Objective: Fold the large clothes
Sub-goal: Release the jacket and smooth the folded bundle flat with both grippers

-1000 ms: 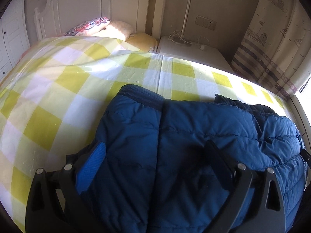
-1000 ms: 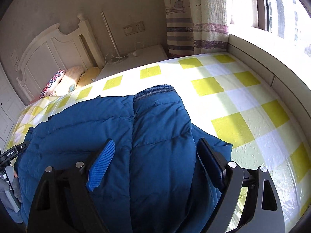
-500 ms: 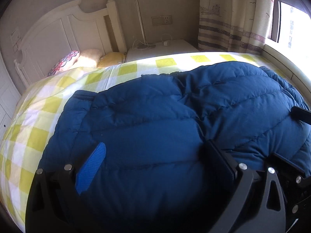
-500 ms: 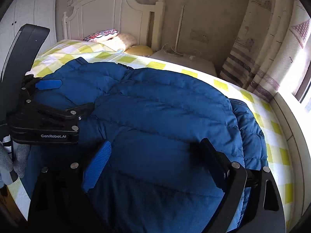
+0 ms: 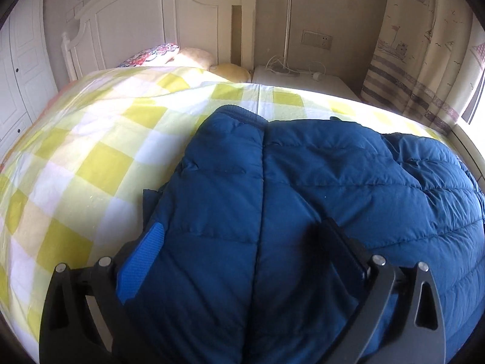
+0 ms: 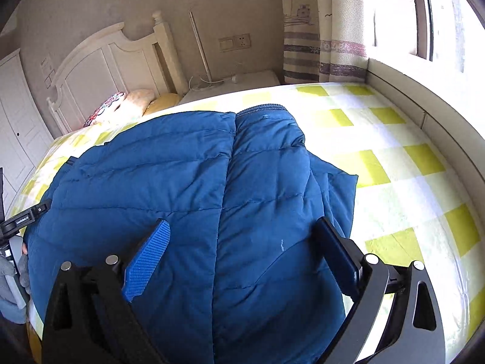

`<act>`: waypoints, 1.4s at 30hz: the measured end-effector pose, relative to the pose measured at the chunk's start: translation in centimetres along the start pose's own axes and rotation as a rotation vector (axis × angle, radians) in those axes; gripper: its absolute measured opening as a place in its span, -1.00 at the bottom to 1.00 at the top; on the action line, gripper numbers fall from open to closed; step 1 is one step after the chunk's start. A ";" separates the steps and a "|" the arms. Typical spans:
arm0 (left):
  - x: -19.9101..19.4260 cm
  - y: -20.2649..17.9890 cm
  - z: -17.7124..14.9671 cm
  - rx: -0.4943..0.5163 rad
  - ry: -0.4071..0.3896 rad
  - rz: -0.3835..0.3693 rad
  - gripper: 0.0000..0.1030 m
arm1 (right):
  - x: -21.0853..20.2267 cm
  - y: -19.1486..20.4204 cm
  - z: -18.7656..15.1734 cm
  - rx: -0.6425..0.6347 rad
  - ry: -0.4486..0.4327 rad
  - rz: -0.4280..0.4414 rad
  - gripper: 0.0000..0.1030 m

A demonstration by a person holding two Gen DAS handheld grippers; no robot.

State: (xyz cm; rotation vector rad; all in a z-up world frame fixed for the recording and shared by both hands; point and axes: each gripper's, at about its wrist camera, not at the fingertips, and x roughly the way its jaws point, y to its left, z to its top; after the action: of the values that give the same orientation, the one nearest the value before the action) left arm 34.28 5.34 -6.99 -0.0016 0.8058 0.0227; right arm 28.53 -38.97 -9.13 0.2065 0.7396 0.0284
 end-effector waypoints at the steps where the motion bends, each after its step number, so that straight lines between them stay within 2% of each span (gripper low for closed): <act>1: 0.0 -0.1 0.0 0.003 -0.002 0.006 0.96 | 0.0 -0.1 -0.1 0.005 -0.001 0.008 0.78; 6: -0.1 0.2 0.0 -0.013 0.000 -0.008 0.96 | -0.4 -0.5 -0.3 0.031 -0.017 0.038 0.77; 9: -1.6 -0.3 -0.3 -0.019 -0.017 0.043 0.95 | -2.5 1.5 -0.7 -0.024 -0.082 -0.084 0.77; 12: -4.5 -2.3 -1.6 -0.008 -0.032 -0.052 0.95 | -5.6 5.0 -1.9 -0.080 -0.133 -0.009 0.77; 14: -6.6 -4.9 -3.0 0.047 -0.048 -0.117 0.95 | -6.6 8.2 -3.2 -0.171 -0.111 0.055 0.77; 16: -7.5 -7.7 -4.2 0.122 -0.048 -0.143 0.95 | -6.5 11.4 -4.9 -0.309 -0.064 0.048 0.77; 18: -7.1 -9.6 -5.6 0.179 -0.031 -0.124 0.96 | -5.7 13.4 -6.7 -0.385 -0.030 0.021 0.78; 20: -6.7 -10.3 -6.6 0.201 -0.061 -0.081 0.96 | -5.4 13.6 -7.7 -0.388 -0.053 -0.002 0.79; 22: -6.4 -9.8 -6.8 0.207 -0.060 -0.102 0.96 | -5.5 13.0 -7.8 -0.398 -0.058 0.002 0.79; 23: -6.6 -9.1 -6.5 0.198 -0.052 -0.104 0.96 | -5.9 12.3 -7.6 -0.383 -0.058 -0.018 0.79; 26: -7.6 -5.0 -5.9 0.095 -0.088 -0.030 0.96 | -7.3 8.6 -7.2 -0.258 -0.074 -0.076 0.79; 28: -7.2 -1.4 -5.9 0.006 -0.063 0.004 0.96 | -7.6 5.5 -7.5 -0.165 -0.072 -0.102 0.79; 29: -6.6 0.1 -6.2 -0.031 -0.040 0.008 0.96 | -7.5 4.0 -7.8 -0.119 -0.068 -0.092 0.80; 31: -5.7 2.4 -6.8 -0.085 -0.037 -0.052 0.96 | -7.1 2.5 -8.6 -0.061 -0.069 -0.035 0.81; 32: -5.5 3.0 -6.7 -0.109 -0.025 -0.078 0.96 | -6.9 2.5 -8.8 -0.063 -0.077 -0.034 0.81; 35: -5.3 2.2 -6.5 -0.076 -0.016 -0.039 0.96 | -6.4 2.8 -8.9 -0.082 -0.082 -0.055 0.82; 39: -5.2 2.6 -6.7 -0.085 -0.007 -0.059 0.96 | -6.7 1.7 -8.7 -0.035 -0.071 0.013 0.82; 42: -5.1 2.6 -6.7 -0.084 -0.005 -0.068 0.96 | -9.2 0.7 -9.3 0.075 -0.120 0.064 0.83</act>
State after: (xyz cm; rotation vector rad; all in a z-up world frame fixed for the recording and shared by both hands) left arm 25.87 7.81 -7.91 -0.1078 0.7988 -0.0079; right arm 15.56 -37.51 -9.53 0.3009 0.6143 0.0492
